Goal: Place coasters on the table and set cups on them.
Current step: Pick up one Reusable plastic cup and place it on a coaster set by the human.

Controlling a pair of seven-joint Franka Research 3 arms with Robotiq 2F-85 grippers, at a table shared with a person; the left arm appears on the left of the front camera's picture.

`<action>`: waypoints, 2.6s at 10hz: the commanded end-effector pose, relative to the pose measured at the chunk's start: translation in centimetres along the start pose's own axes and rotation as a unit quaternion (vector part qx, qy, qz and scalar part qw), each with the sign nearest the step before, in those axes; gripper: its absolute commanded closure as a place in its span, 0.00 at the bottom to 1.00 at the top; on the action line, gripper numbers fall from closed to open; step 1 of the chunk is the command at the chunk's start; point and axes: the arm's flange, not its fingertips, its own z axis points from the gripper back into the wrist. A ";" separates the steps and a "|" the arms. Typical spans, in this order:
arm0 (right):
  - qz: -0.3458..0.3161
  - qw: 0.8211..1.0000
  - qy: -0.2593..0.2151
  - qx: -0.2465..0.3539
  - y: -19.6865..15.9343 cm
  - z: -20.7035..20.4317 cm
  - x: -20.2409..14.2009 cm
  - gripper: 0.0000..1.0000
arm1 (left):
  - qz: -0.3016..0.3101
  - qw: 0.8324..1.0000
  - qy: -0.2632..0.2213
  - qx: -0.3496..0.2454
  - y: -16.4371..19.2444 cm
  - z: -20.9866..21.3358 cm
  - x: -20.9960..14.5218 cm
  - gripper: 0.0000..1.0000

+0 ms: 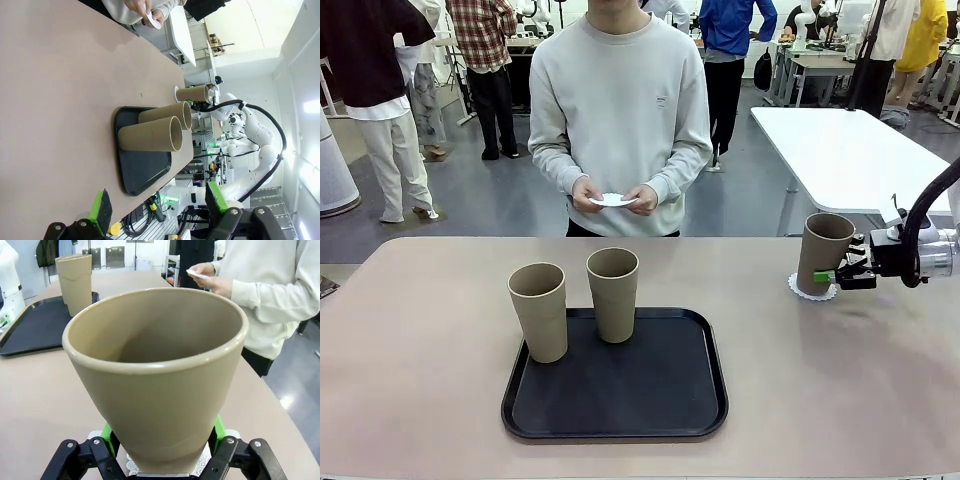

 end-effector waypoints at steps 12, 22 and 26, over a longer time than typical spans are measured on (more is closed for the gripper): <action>-0.061 0.998 -0.020 0.025 -2.0 0.2 -0.4 0.18 | -0.006 1.000 -0.002 -0.004 0.1 0.1 -0.1 0.00; -0.050 0.999 0.019 0.009 -1.9 0.7 -0.6 0.00 | -0.006 1.000 -0.002 -0.004 0.1 0.1 -0.1 0.00; -0.052 0.998 0.039 0.007 -1.9 1.5 -0.9 0.00 | -0.006 1.000 -0.002 -0.004 0.1 0.1 -0.1 0.00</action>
